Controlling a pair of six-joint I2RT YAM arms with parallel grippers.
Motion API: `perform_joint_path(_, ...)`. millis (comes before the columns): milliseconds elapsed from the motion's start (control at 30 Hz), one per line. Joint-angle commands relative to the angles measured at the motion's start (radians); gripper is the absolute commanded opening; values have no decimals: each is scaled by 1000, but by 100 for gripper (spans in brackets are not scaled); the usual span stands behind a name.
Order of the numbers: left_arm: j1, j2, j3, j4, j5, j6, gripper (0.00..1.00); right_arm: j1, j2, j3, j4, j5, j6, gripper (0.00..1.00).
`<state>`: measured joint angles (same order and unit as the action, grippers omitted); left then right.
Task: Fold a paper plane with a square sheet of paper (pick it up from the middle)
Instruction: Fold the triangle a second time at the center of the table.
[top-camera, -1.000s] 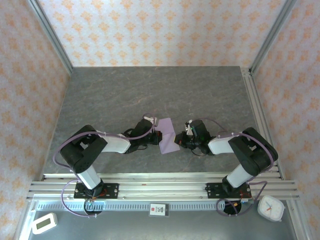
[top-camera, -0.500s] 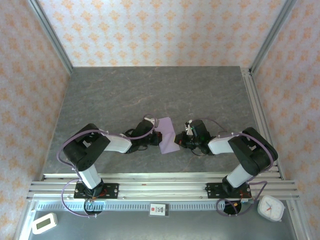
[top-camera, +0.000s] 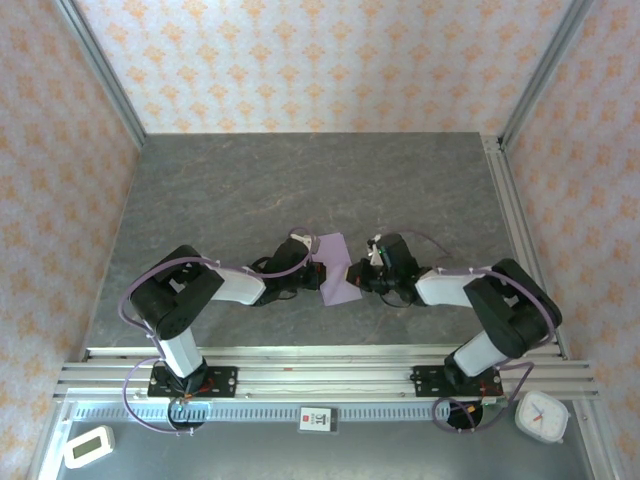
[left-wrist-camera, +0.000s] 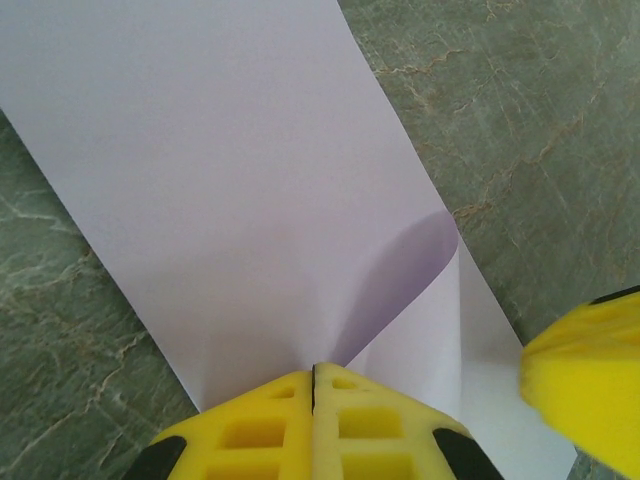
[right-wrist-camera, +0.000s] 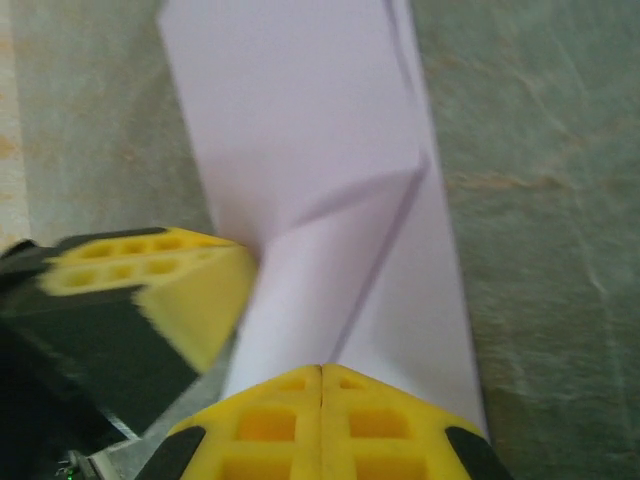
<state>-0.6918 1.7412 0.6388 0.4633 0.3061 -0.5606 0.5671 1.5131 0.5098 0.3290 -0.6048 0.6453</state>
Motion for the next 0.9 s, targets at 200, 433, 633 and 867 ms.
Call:
perform_joint_path(200,-2,40,-5,-20,-9,22,0,44,-34,78,-33,36,4,0)
perform_joint_path(433,-2,49,-4,-21,-9,24,0,90,59,107,27,48,33,0)
perform_joint_path(633,-3,55,-3,-20,-7,27,0,90,127,107,41,66,28,0)
perform_joint_path(867,-3,66,1,-17,-5,25,0,91,121,46,52,77,40,0)
